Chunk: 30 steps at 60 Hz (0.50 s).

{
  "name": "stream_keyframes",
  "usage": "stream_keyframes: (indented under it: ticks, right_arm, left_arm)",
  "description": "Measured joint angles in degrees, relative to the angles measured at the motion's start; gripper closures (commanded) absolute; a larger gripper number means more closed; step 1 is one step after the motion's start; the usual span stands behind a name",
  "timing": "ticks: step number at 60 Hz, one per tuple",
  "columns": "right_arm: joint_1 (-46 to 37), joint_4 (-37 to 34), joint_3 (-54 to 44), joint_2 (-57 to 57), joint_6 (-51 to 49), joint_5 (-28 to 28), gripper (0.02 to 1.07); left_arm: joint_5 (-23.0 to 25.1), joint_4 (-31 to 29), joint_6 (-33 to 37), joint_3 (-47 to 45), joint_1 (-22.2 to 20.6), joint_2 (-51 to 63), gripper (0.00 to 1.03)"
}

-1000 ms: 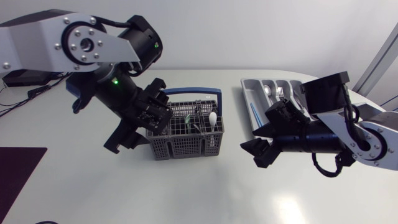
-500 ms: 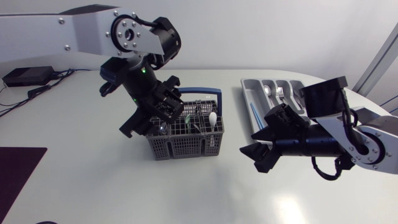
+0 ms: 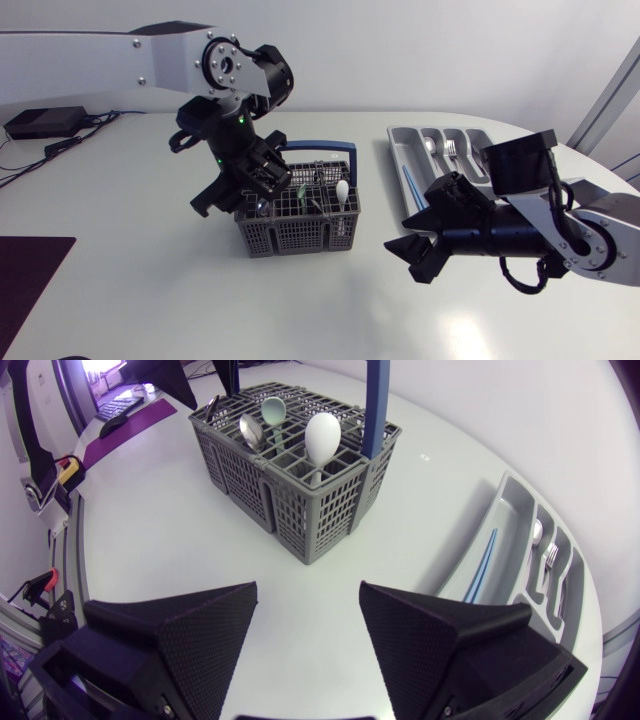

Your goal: Unload the cutlery basket into the drawer organizer.

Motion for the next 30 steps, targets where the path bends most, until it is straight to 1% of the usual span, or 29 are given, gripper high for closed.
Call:
stream_keyframes:
  ticks: [15,19,30]
  right_arm:
    - [0.0,0.02,-0.76,-0.42,0.0,0.0,0.32]
    - [0.0,0.02,-1.14,-0.63,0.0,0.0,0.32]
    - [0.0,0.07,-1.62,-1.09,0.0,0.02,0.32]
  left_arm:
    - [0.0,-0.79,0.04,0.26,-0.13,0.33,0.45]
    - [0.0,-0.96,0.04,0.28,-0.28,0.55,0.47]
    - [0.02,-1.38,0.46,0.52,-0.92,1.09,0.47]
